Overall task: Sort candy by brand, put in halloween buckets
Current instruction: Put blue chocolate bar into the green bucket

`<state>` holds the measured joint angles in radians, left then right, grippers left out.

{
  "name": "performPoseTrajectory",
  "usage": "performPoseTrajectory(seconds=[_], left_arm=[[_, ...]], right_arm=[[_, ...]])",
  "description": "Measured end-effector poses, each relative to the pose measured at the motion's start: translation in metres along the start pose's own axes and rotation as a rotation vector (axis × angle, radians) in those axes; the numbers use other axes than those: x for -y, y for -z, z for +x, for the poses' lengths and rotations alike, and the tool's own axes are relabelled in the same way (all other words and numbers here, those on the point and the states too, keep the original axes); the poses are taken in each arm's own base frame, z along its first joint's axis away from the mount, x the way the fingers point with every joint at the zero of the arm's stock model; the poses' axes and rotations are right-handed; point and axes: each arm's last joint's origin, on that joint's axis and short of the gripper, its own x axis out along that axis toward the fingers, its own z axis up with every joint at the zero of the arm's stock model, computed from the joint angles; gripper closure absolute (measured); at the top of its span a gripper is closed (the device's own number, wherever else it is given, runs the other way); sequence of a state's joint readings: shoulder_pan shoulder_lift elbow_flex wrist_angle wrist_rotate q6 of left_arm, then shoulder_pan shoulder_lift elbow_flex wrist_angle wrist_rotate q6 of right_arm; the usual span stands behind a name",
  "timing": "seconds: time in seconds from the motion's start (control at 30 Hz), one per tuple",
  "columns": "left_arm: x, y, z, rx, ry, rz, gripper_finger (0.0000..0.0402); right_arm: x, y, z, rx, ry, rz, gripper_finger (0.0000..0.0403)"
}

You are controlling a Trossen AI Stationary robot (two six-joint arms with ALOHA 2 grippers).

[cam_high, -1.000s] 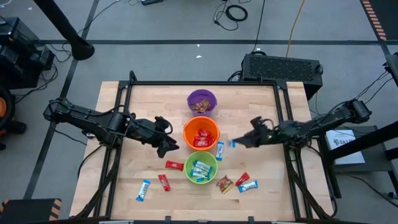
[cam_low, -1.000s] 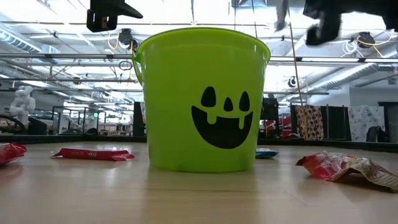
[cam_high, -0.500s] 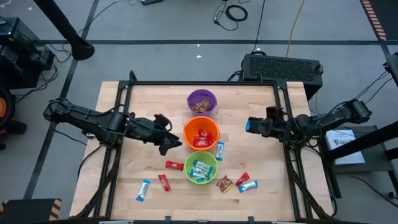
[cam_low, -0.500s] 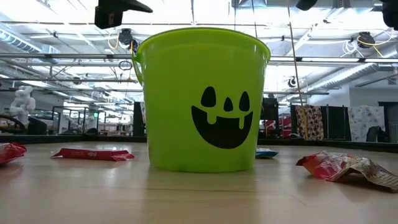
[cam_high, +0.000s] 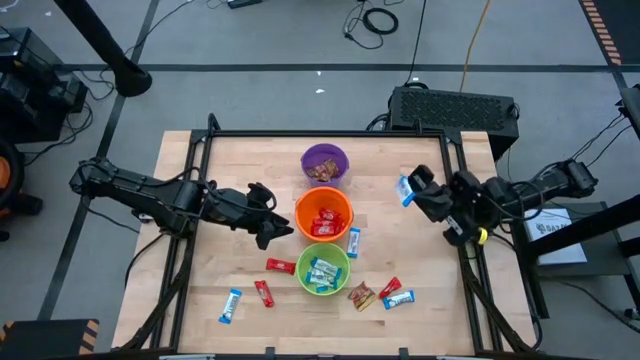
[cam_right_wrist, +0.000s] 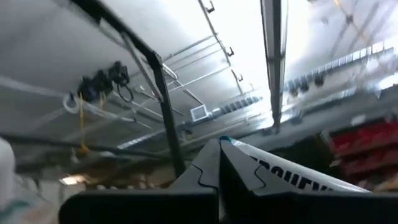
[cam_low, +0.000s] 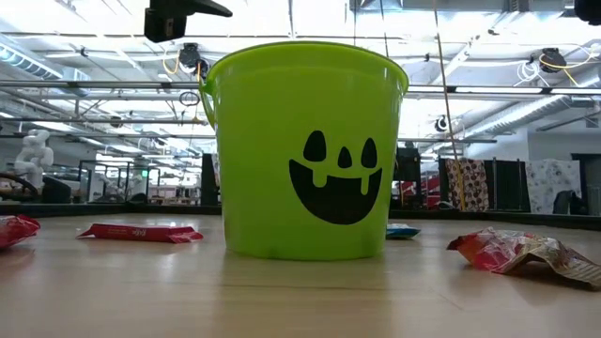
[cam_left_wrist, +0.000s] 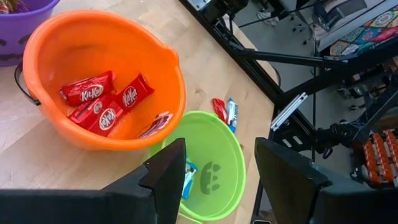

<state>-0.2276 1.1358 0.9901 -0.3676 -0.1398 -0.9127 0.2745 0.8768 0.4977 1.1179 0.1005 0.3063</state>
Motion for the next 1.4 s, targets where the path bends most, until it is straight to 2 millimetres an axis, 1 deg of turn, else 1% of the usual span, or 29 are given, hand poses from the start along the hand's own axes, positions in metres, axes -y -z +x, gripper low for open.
performPoseTrajectory(seconds=[0.07,0.13,0.2,0.27,0.37,0.5,0.73,0.9,0.97,1.03,1.2,1.3,1.4], left_arm=[[0.0,0.0,0.0,0.0,0.0,0.0,0.0204],[0.0,0.0,0.0,0.0,0.0,0.0,0.0204],[0.0,0.0,0.0,0.0,0.0,0.0,0.0204],[0.0,0.0,0.0,-0.001,0.0,0.0,0.0204],[0.0,0.0,0.0,-0.001,0.0,0.0,0.0204],[0.0,0.001,0.0,-0.01,0.003,-0.006,0.0204],[-0.004,0.012,-0.001,-0.091,-0.064,-0.051,0.0204],[-0.005,0.021,-0.004,-0.145,-0.106,-0.082,0.0204],[-0.003,0.026,-0.005,-0.165,-0.108,-0.094,0.0204],[-0.002,0.032,-0.007,-0.196,-0.12,-0.11,0.0204],[0.003,0.058,-0.016,-0.323,-0.166,-0.105,0.0204],[0.004,0.073,-0.023,-0.373,-0.223,-0.095,0.0204],[0.003,0.083,-0.03,-0.377,-0.28,-0.089,0.0204]], right_arm=[[0.0,-0.001,0.0,0.003,-0.003,-0.08,0.0402],[0.0,-0.001,0.0,0.004,-0.003,-0.113,0.0402],[0.0,-0.001,0.0,0.008,0.001,-0.114,0.0402],[0.0,-0.001,0.0,0.012,0.015,-0.076,0.0402],[0.002,-0.001,0.0,0.022,0.06,0.068,0.0402],[0.002,-0.001,0.0,0.025,0.059,0.244,0.0402],[0.003,0.002,0.0,0.023,0.084,0.585,0.0403],[0.004,0.006,0.001,0.006,0.108,0.714,0.0403],[0.006,0.012,0.001,-0.045,0.136,0.732,0.0403],[0.007,0.021,-0.001,-0.139,0.167,0.733,0.0403],[0.01,0.047,-0.009,-0.36,0.319,0.807,0.0403],[0.01,0.06,-0.011,-0.426,0.373,0.846,0.0403],[0.009,0.072,-0.011,-0.478,0.376,0.855,0.0403]])
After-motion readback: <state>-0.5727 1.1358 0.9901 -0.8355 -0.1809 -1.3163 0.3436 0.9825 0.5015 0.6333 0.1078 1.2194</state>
